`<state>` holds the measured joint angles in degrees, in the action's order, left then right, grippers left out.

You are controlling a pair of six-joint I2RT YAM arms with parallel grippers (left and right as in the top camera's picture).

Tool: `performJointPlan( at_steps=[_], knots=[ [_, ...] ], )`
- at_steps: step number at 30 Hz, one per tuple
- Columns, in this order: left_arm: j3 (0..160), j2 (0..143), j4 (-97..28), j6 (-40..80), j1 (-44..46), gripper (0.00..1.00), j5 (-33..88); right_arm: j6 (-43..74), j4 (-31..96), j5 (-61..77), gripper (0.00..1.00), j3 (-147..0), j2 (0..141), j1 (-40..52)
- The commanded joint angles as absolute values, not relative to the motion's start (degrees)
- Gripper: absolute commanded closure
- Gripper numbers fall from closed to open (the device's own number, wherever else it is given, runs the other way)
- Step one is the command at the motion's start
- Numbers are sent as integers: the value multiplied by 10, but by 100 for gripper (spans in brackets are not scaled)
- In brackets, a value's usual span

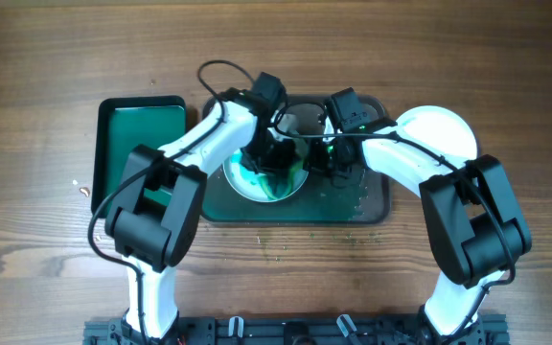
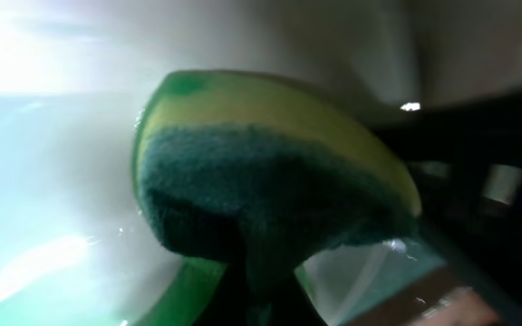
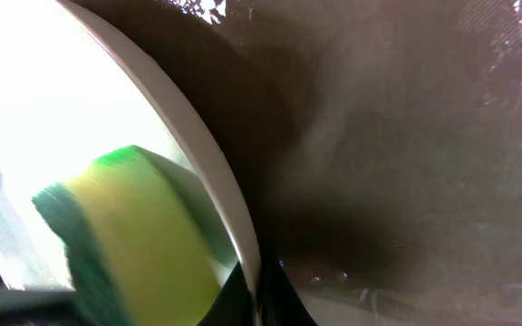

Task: Clean dirty plates on tray and stack at the side
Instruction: 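Scrub the plate with the sponge in the left gripper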

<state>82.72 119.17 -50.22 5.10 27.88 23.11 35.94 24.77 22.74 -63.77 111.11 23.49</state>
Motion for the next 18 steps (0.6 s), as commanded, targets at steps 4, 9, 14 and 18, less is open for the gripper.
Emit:
performJointPlan(
  at_steps=[4, 9, 14, 18],
  knots=[
    [816, 1208, -396, 95, 255, 96, 222, 361, 249, 221, 96, -619, 1123, 238],
    [816, 1208, -362, 239, 212, 96, -49, 359, 249, 221, 96, -619, 1123, 238],
    [816, 1208, -452, 304, 194, 96, -209, 360, 249, 221, 96, -619, 1123, 238],
    [816, 1208, -538, 272, 204, 96, -140, 361, 249, 221, 96, -619, 1123, 238]
  ],
)
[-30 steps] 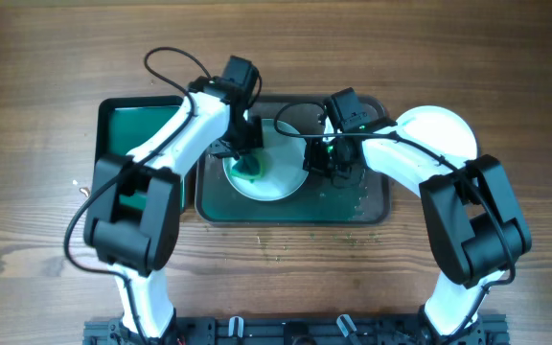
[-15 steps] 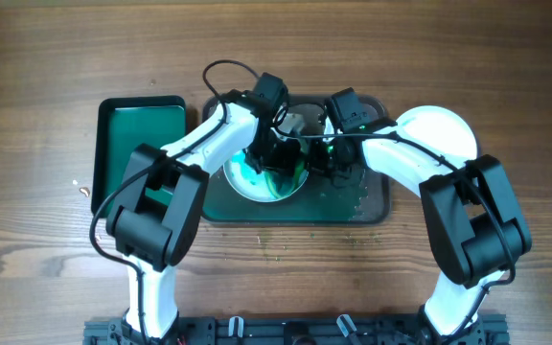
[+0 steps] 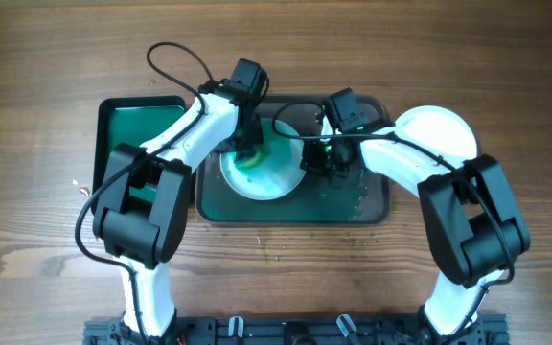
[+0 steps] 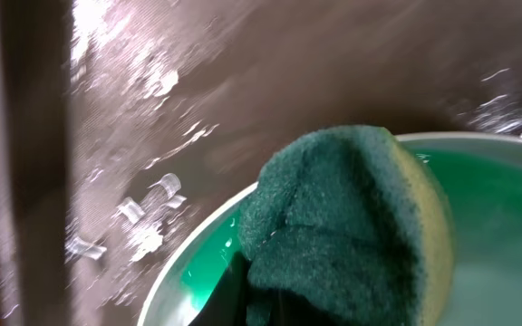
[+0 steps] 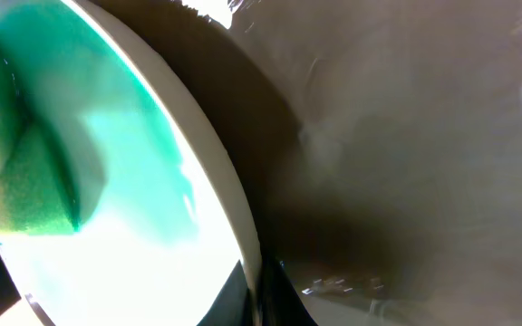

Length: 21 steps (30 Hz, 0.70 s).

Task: Clean dirty plates on tray and stack at the side
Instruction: 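Scrub the plate with the sponge in the left gripper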

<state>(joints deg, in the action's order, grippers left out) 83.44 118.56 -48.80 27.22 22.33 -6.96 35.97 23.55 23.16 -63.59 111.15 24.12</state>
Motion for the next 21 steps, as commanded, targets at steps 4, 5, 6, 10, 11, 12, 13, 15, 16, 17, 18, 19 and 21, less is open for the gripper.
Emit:
performJointPlan(
  at_steps=[4, 5, 6, 10, 11, 12, 13, 15, 16, 17, 18, 19, 21],
  knots=[
    [816, 1208, -601, 59, 217, 96, 99, 361, 249, 221, 96, -619, 1123, 238],
    [816, 1208, -615, 12, 219, 96, 147, 361, 249, 221, 96, -619, 1123, 238],
    [816, 1208, -632, -49, 222, 96, 202, 361, 249, 221, 96, -619, 1123, 238],
    [816, 1208, -652, -157, 225, 96, 304, 362, 249, 221, 96, -619, 1123, 236],
    [816, 1208, -652, -172, 225, 96, 321, 361, 249, 221, 96, -619, 1123, 236],
    [816, 1208, -652, -183, 225, 96, 332, 361, 249, 221, 96, -619, 1123, 236],
    [816, 1208, -652, -196, 225, 96, 344, 361, 249, 221, 96, -619, 1123, 236],
    [816, 1208, -652, -214, 225, 96, 361, 362, 249, 221, 96, -619, 1123, 236],
    [816, 1208, -651, -225, 225, 96, 364, 361, 249, 221, 96, -619, 1123, 236],
    [816, 1208, -645, -227, 225, 96, 364, 361, 249, 221, 96, -619, 1123, 236],
    [816, 1208, -635, -228, 224, 96, 364, 361, 249, 221, 96, -619, 1123, 236],
    [816, 1208, -623, -227, 223, 96, 359, 361, 249, 221, 96, -619, 1123, 236],
    [816, 1208, -582, -178, 222, 96, 319, 361, 249, 221, 96, -619, 1123, 236]
  ],
)
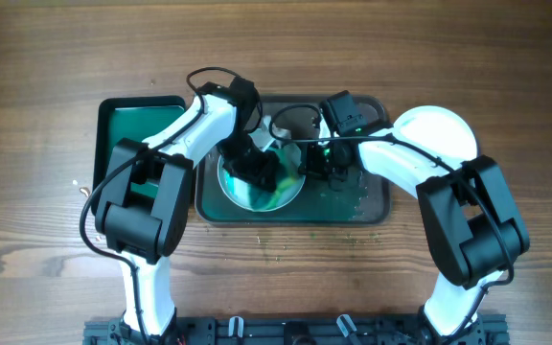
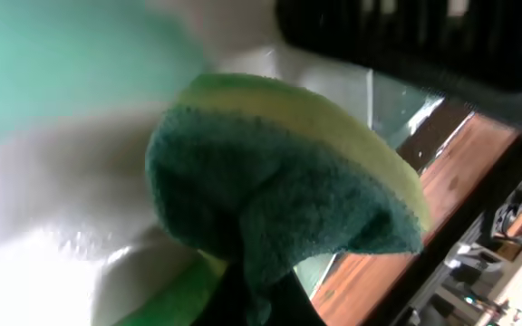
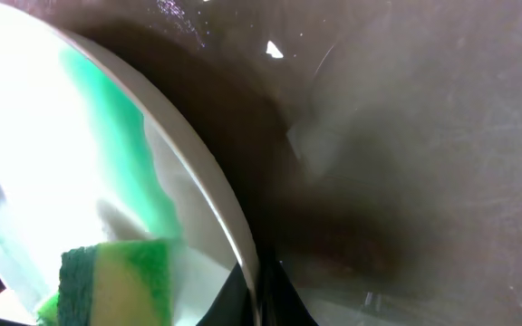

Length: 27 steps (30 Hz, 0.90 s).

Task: Clean dirty plates on tray and stack at the side
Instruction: 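Scrub the plate with the sponge in the left gripper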

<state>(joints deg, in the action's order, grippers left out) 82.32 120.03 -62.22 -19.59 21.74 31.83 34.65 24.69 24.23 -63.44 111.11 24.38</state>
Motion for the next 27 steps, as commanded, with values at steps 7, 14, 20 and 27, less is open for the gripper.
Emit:
performJointPlan(
  at_steps=[7, 14, 20, 27],
  knots=[
    [816, 1208, -490, 186, 222, 96, -103, 360, 249, 221, 96, -619, 1123, 236],
    [816, 1208, -561, 325, 223, 96, -222, 360, 249, 221, 96, -619, 1123, 236],
    [816, 1208, -566, 37, 224, 96, 218, 360, 248, 221, 96, -619, 1123, 236],
    [816, 1208, -496, -36, 224, 96, 383, 360, 249, 221, 96, -619, 1123, 236]
  ],
)
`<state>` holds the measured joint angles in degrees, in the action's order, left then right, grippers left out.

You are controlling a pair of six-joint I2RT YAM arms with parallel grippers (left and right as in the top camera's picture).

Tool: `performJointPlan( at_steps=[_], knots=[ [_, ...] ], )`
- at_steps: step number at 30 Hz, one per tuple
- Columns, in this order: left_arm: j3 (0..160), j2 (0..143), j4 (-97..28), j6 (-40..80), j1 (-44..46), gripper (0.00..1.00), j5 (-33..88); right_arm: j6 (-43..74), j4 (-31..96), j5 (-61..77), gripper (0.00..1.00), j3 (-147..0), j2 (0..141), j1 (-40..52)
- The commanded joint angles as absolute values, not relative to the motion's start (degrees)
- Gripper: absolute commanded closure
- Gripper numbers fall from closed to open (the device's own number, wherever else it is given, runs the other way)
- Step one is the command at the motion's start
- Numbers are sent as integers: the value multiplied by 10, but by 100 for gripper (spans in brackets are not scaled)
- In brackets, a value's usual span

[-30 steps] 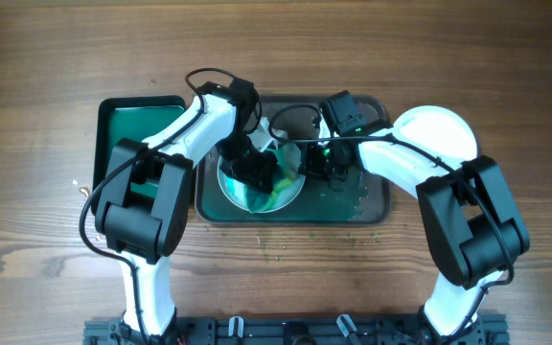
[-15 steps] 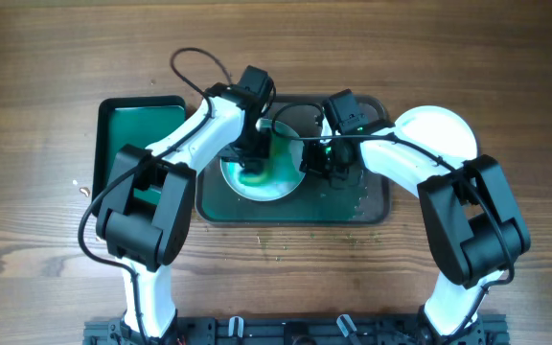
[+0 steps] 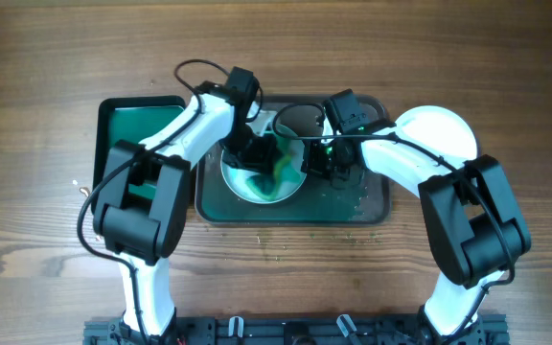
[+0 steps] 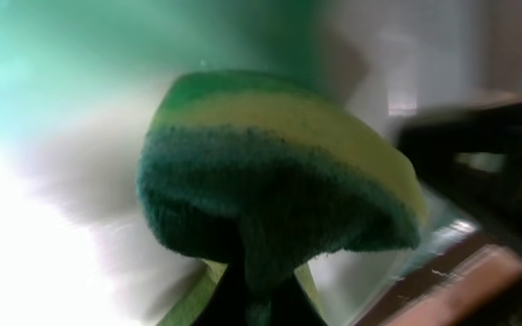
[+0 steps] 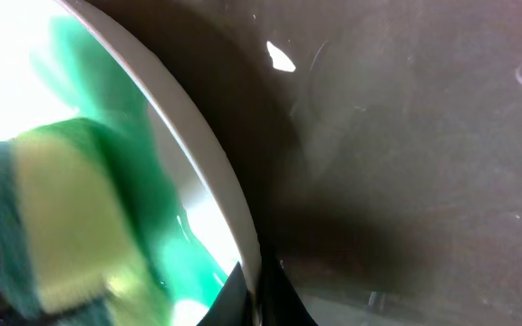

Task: Clean dirty plates on tray and stack at the side
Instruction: 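Scrub the plate with the sponge in the left gripper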

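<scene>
A white plate [image 3: 247, 177] smeared with green lies tilted in the dark tray [image 3: 372, 206]. My left gripper [image 3: 262, 158] is shut on a green-and-yellow sponge [image 4: 270, 181] pressed on the plate's upper right part. My right gripper [image 3: 314, 163] is shut on the plate's right rim [image 5: 216, 181], with the sponge [image 5: 53, 217] seen across the plate face. A clean white plate [image 3: 439, 129] sits on the table right of the tray, partly under the right arm.
A green-lined rectangular bin [image 3: 127, 129] stands left of the tray. A black cable [image 3: 195, 69] loops over the left wrist. Small green specks [image 3: 357, 196] dot the tray floor and the wooden table [image 3: 276, 244] in front.
The left gripper and sponge have moved from the plate's lower middle up toward its right part, close to the right gripper. The right gripper still pinches the rim.
The sponge sat at the plate's middle, then at its upper left edge, then lower middle, and now upper right. The green smear has shifted about the plate's face between moments. The right gripper has held the rim throughout.
</scene>
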<state>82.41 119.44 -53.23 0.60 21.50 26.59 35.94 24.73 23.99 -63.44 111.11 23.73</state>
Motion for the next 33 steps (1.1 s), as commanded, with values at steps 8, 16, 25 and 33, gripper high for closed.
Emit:
performJointPlan(
  at_steps=[8, 16, 25, 33],
  knots=[
    [816, 1209, -387, 168, 224, 96, 94, 360, 249, 221, 96, -619, 1123, 236],
    [816, 1209, -476, 350, 224, 96, -292, 360, 249, 219, 96, -619, 1123, 236],
    [816, 1209, -575, 167, 224, 96, 29, 360, 249, 219, 96, -619, 1123, 236],
    [816, 1209, -575, -50, 224, 96, 383, 360, 249, 219, 96, -619, 1123, 236]
  ],
)
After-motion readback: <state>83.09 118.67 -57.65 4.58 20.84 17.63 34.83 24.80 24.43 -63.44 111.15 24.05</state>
